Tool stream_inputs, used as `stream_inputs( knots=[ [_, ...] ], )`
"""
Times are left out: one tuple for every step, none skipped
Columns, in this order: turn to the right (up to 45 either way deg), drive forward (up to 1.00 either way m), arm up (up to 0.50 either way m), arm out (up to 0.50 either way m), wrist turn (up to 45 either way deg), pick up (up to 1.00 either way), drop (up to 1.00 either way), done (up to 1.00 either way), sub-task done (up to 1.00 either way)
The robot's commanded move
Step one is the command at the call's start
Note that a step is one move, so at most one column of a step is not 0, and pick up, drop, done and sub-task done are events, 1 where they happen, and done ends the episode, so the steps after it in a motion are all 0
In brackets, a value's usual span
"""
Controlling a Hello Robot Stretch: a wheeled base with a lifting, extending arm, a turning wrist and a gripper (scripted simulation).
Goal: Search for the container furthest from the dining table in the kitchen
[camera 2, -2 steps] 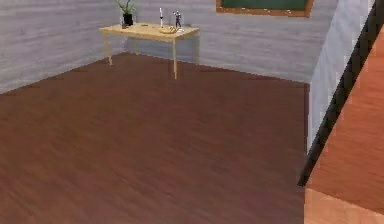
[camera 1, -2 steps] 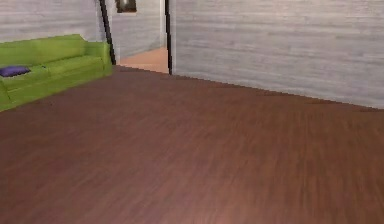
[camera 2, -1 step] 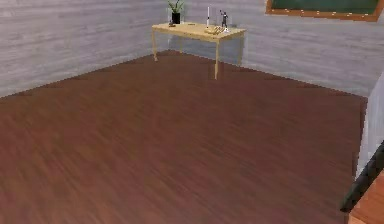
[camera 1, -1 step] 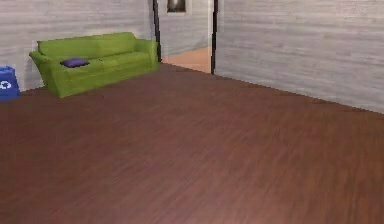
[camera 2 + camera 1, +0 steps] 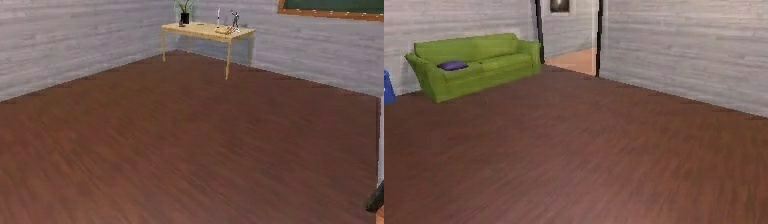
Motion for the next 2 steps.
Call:
stream_inputs(
  knots=[
    [0.0, 1.00, 0.00, 0.00, 0.0, 0.00, 0.00, 0.00, 0.00],
    [0.0, 1.00, 0.00, 0.00, 0.0, 0.00, 0.00, 0.00, 0.00]
  ],
)
